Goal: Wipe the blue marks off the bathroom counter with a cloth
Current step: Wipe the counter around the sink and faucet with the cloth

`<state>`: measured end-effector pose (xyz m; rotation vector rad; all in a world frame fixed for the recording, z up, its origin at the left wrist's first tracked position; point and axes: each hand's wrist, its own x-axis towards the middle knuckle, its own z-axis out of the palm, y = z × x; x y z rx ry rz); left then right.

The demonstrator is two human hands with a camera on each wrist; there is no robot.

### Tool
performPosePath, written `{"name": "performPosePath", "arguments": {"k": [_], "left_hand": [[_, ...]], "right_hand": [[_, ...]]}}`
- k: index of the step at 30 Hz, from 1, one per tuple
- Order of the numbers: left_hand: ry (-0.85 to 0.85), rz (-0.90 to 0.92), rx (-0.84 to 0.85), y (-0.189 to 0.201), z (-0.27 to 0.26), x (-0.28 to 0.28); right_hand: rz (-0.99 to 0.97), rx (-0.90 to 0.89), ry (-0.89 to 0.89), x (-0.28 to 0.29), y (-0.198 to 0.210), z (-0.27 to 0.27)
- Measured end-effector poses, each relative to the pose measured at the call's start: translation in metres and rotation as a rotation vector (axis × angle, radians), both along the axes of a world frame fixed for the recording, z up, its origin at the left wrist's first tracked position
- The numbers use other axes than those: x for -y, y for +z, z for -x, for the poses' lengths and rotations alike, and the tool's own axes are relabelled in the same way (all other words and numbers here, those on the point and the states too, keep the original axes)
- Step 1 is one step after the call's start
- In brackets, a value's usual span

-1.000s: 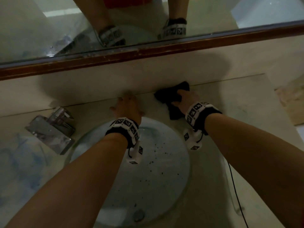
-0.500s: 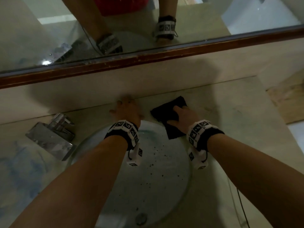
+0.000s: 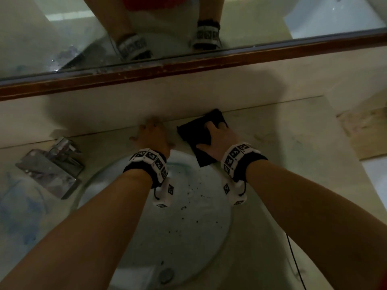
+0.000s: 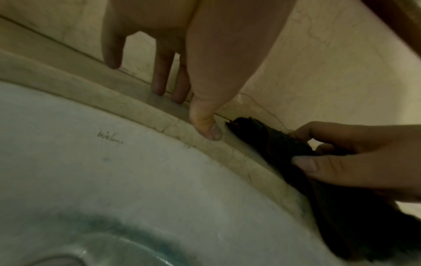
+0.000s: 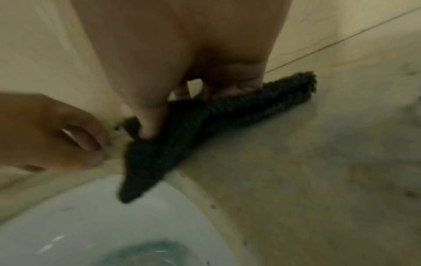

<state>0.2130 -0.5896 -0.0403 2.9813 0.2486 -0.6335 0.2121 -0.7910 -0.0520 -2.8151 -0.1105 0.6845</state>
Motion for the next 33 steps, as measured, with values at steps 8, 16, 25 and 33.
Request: {"name": "performPosePath", "arguments": {"k": [8, 16, 25, 33], "left_hand": [[0.071, -0.029, 0.019, 0.006, 0.007, 0.014], [0.185, -0.042, 0.050, 0.008, 0.023, 0.037], [0.065, 0.019, 0.014, 0.012, 0.039, 0.119], [0.026, 0.030, -0.071, 0.018, 0.056, 0.180]], "right_hand": [[-0.007, 0.083, 0.306, 0.019, 0.004, 0.015], [0.049, 0.010, 0.318, 0.044, -0.008, 0.008], [0.152, 0.016, 0.255, 0.125, -0.003, -0.012], [0.187, -0.011, 0.132, 0.219, 0.000, -0.018]]}}
